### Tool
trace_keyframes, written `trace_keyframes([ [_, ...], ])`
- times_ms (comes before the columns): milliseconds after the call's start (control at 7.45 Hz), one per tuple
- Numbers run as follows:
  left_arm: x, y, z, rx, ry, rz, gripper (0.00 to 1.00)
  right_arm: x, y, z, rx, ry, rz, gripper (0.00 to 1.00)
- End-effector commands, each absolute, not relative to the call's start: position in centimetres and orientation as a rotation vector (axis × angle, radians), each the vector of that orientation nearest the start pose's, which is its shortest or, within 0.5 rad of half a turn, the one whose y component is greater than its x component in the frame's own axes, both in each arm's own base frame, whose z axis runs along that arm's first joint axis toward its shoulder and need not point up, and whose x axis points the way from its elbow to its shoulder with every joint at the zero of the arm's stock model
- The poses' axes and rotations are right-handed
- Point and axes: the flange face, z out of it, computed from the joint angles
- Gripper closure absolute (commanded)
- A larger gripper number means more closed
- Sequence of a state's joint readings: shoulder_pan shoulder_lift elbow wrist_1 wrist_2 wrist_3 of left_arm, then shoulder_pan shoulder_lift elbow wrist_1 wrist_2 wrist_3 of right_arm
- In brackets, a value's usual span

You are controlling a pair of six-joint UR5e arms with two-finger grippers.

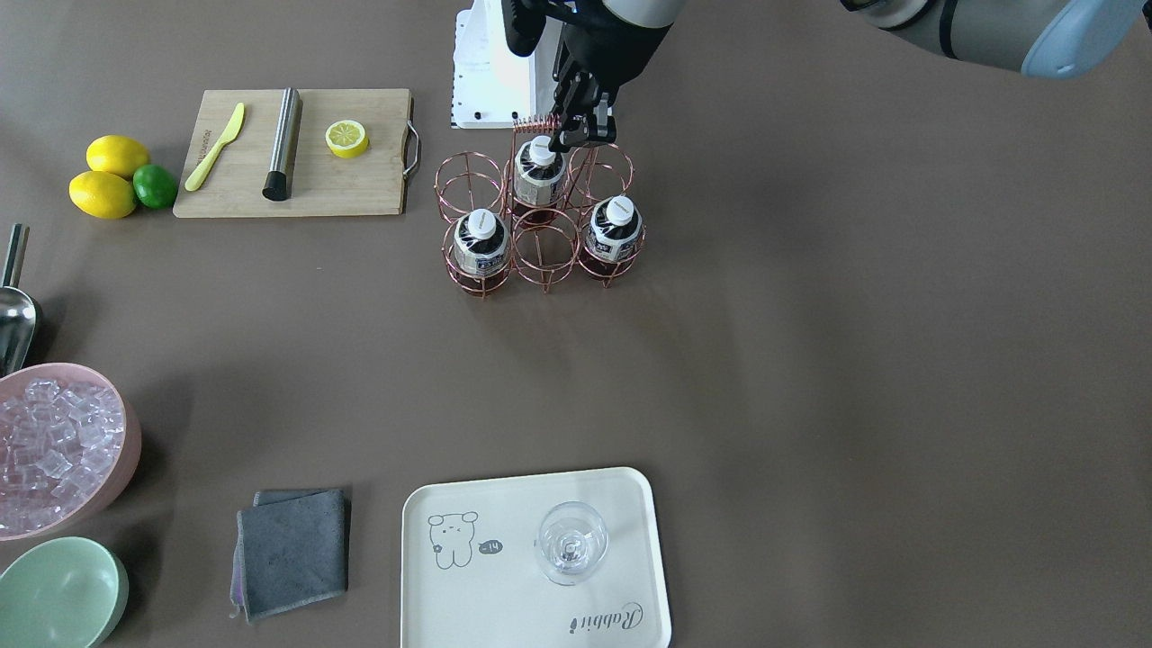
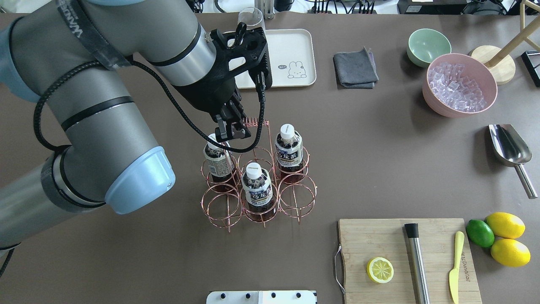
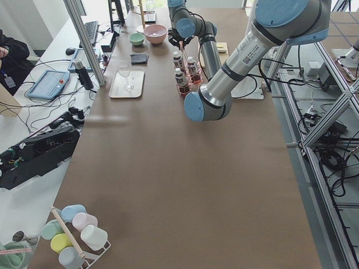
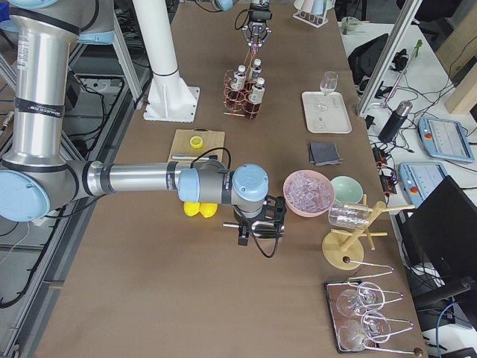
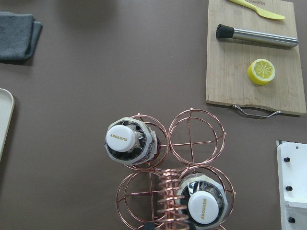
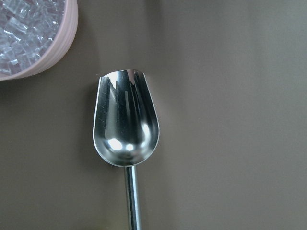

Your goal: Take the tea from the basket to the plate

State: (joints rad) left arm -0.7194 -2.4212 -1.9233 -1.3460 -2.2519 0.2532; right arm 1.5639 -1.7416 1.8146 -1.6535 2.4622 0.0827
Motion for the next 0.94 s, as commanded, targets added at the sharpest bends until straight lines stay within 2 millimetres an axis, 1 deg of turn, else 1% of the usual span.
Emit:
trace_keyframes([
  [0, 39.0, -43.6, 3.8, 0.770, 0.945, 1.309, 1.00, 0.8, -42.7, 55.3, -0.077, -0.898, 0.134, 0.00],
  [134, 39.0, -43.6, 3.8, 0.771, 0.945, 1.309, 1.00, -2.5, -46.5, 50.2, -0.077, -0.914, 0.164, 0.00],
  [268, 39.0, -43.6, 3.8, 0.771, 0.945, 1.309, 1.00, -6.3, -49.4, 44.9, -0.133, -0.916, 0.217, 0.00],
  [403, 39.0, -43.6, 3.8, 0.771, 0.945, 1.309, 1.00, -9.4, -51.5, 40.3, -0.168, -0.915, 0.252, 0.00],
  [537, 39.0, -43.5, 3.8, 0.771, 0.945, 1.309, 1.00, -15.6, -53.3, 37.0, -0.235, -0.890, 0.291, 0.00],
  [671, 39.0, -43.5, 3.7, 0.773, 0.945, 1.309, 1.00, -21.1, -56.0, 32.9, -0.262, -0.851, 0.375, 0.00],
  [805, 39.0, -43.6, 3.9, 0.770, 0.945, 1.309, 1.00, -24.1, -57.3, 30.3, -0.288, -0.843, 0.421, 0.00],
])
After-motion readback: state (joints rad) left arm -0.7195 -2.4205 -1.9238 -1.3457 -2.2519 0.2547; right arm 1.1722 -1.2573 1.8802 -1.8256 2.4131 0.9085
